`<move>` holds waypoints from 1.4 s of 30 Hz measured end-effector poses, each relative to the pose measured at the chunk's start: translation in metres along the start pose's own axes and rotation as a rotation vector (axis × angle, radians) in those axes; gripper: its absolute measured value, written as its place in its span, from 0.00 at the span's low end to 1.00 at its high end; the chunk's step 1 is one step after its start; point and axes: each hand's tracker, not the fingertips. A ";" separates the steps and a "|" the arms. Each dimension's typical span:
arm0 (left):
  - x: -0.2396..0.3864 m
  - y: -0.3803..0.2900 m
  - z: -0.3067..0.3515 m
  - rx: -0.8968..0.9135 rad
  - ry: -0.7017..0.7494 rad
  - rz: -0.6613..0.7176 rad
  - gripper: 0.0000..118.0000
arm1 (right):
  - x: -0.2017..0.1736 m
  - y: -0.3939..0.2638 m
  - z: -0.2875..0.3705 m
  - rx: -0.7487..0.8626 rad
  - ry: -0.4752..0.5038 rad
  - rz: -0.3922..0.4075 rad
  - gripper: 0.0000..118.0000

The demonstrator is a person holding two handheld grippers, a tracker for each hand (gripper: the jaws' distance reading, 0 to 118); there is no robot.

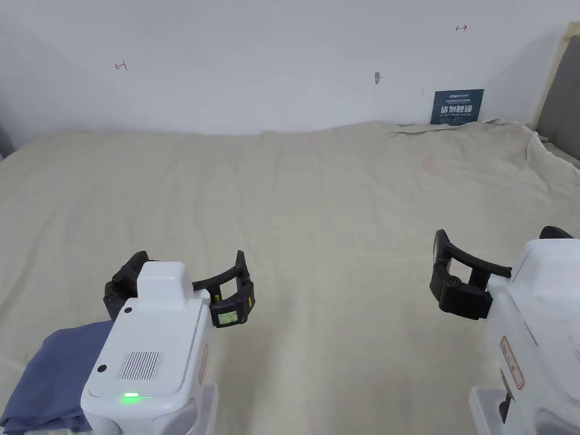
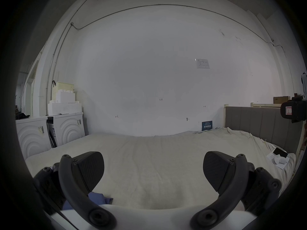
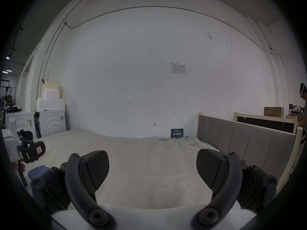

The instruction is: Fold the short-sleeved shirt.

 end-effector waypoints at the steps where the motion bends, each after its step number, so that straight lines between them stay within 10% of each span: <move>1: 0.000 0.000 0.000 0.000 0.000 0.000 1.00 | 0.000 0.000 0.000 0.000 -0.001 0.002 0.91; 42: 0.000 0.003 0.004 0.012 -0.001 -0.005 1.00 | 0.000 0.002 0.003 0.006 -0.023 0.018 0.91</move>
